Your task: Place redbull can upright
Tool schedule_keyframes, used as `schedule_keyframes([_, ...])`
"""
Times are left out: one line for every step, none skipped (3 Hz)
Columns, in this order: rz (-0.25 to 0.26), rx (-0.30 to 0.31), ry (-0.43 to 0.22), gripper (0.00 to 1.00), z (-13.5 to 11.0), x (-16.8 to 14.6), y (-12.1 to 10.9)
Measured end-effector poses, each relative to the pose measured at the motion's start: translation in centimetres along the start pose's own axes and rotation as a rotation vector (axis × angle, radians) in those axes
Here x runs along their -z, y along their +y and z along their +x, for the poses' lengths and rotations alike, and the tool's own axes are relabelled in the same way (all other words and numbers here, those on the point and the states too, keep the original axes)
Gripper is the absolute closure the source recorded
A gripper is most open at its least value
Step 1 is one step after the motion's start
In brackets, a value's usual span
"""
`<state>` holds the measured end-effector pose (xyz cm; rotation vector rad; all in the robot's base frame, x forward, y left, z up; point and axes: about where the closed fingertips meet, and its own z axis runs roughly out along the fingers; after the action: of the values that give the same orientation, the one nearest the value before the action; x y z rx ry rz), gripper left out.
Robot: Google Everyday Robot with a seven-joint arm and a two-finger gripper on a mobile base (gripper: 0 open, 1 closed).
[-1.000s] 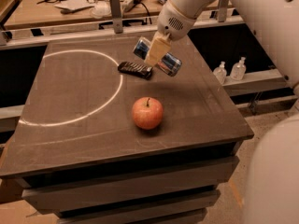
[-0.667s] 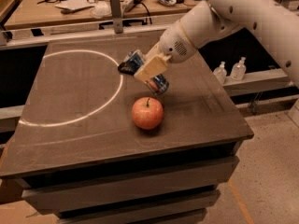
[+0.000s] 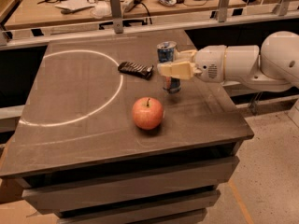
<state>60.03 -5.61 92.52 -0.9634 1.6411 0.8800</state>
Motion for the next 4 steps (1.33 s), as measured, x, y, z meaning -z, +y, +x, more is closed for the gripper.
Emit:
schedule_keyframes([0.076, -0.025, -0.101, 1.0, -0.3, 1.4, -1.1])
schedule_keyframes([0.112, -0.019, -0.119, 1.0, 0.0, 1.9, -1.1])
schedule_keyframes([0.121, -0.008, -0.146, 1.0, 0.7, 1.6, -0.6])
schedule_keyframes([0.113, 0.0, -0.173, 0.98, 1.4, 1.2, 0.0])
